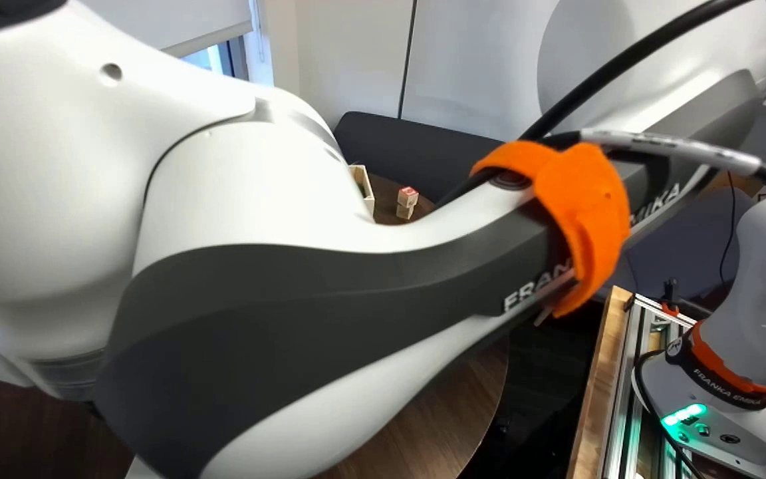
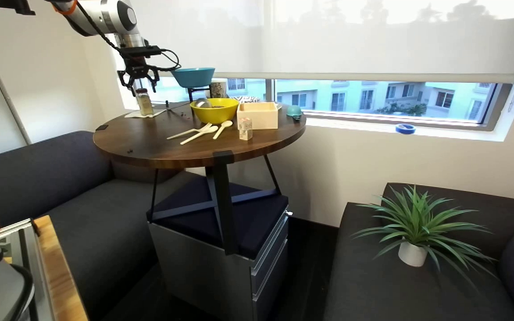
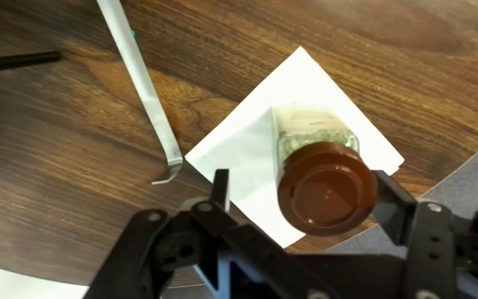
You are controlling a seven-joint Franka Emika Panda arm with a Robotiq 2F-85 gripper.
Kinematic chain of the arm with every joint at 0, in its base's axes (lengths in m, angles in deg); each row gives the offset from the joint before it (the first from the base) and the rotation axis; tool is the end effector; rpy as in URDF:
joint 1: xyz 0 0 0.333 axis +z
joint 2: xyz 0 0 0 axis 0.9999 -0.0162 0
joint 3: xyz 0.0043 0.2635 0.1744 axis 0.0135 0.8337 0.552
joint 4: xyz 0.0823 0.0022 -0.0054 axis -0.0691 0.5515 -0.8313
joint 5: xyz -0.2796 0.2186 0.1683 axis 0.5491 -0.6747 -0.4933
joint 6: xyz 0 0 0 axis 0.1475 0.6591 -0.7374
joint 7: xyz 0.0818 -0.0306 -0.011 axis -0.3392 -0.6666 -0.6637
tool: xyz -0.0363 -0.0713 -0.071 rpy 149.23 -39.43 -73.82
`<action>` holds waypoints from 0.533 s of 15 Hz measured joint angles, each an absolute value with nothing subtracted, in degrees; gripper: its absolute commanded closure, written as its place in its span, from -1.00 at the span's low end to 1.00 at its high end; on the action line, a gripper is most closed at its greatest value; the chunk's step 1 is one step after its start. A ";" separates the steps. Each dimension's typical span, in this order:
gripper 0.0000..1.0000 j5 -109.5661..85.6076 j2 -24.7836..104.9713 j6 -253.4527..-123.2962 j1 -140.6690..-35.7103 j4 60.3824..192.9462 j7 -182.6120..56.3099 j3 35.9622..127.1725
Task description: Put the sugar bowl on the paper towel
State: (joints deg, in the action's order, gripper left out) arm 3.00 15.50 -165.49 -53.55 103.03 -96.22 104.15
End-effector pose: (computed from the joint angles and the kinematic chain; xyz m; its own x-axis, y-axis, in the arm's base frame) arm 0.5078 0.5532 0.3780 0.1037 0.9945 0.0160 0.9888 -0.1049 0.1066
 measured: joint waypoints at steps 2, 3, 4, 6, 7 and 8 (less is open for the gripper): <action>-1.00 4.04 15.33 -164.46 -52.46 101.32 -96.22 103.31; -1.00 4.50 15.35 -163.64 -51.85 100.33 -96.19 102.92; -1.00 4.67 15.44 -161.97 -51.19 99.22 -95.72 102.47; -1.00 4.78 15.91 -155.57 -49.80 96.67 -93.03 101.06; -1.00 4.77 16.35 -151.92 -49.37 95.53 -91.25 100.37; -1.00 4.76 16.99 -148.69 -49.26 94.73 -89.33 99.96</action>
State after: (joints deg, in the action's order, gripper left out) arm 4.76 16.99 -148.69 -49.26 94.73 -89.33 99.96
